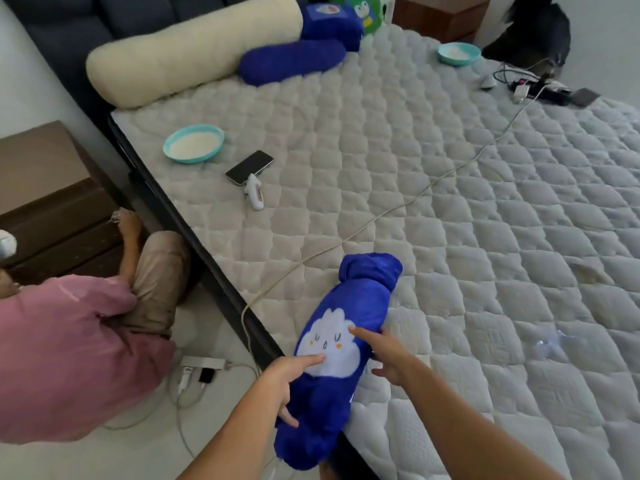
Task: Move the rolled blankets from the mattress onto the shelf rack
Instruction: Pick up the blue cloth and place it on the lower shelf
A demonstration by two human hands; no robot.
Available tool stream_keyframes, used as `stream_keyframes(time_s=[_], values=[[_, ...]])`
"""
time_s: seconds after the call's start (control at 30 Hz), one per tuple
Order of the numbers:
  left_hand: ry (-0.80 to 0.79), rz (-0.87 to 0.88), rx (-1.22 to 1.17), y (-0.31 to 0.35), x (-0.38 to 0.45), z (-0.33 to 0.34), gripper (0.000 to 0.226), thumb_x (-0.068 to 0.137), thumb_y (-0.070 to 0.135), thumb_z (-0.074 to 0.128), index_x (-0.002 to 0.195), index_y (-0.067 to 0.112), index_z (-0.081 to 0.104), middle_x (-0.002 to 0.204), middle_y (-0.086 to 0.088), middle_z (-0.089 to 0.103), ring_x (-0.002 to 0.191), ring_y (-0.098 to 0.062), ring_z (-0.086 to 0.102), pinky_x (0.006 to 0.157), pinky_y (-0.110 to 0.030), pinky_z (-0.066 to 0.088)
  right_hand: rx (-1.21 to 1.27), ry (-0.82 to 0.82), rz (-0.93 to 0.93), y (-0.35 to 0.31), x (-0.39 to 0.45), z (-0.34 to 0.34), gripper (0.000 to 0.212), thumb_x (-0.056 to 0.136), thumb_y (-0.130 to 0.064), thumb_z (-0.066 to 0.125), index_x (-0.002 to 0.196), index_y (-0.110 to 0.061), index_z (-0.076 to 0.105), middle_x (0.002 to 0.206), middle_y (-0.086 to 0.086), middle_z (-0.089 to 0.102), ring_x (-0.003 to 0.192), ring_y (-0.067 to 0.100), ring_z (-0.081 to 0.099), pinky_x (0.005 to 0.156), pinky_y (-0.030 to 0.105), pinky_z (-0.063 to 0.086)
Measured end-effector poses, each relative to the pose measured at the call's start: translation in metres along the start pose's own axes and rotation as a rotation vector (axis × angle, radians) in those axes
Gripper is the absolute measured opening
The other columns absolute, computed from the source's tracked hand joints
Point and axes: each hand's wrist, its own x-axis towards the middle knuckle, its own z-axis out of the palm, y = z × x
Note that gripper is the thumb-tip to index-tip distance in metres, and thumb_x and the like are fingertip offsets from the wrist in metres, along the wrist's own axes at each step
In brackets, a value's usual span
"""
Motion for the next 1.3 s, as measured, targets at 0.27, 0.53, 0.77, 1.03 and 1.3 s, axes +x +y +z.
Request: stream_keyframes(time_s=[0.27,0.53,0.77,1.03,1.3], values=[[0.055,0.016,0.089,-0.003,0.006,0.008,0.101,0.066,0.037,0.084,0.147,0.013,0.028,0.152,-0.015,0.032,0.137,-0.040,0.033,0.107,-0.061,0.034,0.192,0.012,0.040,0.032,0.002,0.020,0.090,0.066,-0.034,0.084,0.139,-0.019,0.034,0.141,0.001,0.048,0.126,0.028,0.048,0.105,0.048,0.042],[-0.015,0.089,0.137,-0.018,-0.013,0.007,0.095,0.057,0.053,0.084,0.135,0.014,0.046,0.127,-0.012,0.058,0.117,-0.033,0.053,0.104,-0.054,0.039,0.240,-0.045,0.049,0.028,-0.025,0.025,0.054,0.065,-0.028,0.079,0.114,-0.012,0.061,0.109,0.009,0.069,0.101,0.027,0.065,0.092,0.041,0.053],[0.012,0.265,0.037,-0.055,-0.067,-0.042,0.087,0.055,0.049,0.086,0.130,0.024,0.049,0.137,-0.008,0.049,0.127,-0.034,0.044,0.102,-0.060,0.039,0.241,-0.152,-0.055,0.026,-0.091,0.061,0.052,0.069,-0.022,0.078,0.117,-0.015,0.059,0.115,0.010,0.066,0.105,0.028,0.062,0.091,0.042,0.052],[0.086,0.473,-0.199,-0.185,-0.136,-0.167,0.071,0.064,0.031,0.086,0.127,0.026,0.054,0.129,0.001,0.058,0.116,-0.028,0.051,0.092,-0.063,0.046,0.015,-0.441,-0.203,0.069,-0.195,0.187,0.045,0.069,-0.022,0.076,0.113,-0.017,0.066,0.109,0.008,0.073,0.102,0.028,0.066,0.087,0.040,0.053],[0.227,0.555,-0.496,-0.390,-0.193,-0.272,0.051,0.075,0.025,0.079,0.121,0.029,0.059,0.122,0.002,0.064,0.115,-0.022,0.056,0.083,-0.057,0.056,-0.417,-0.848,-0.313,0.173,-0.304,0.333,0.038,0.074,-0.012,0.072,0.111,-0.010,0.069,0.104,0.008,0.076,0.097,0.028,0.070,0.075,0.034,0.055]])
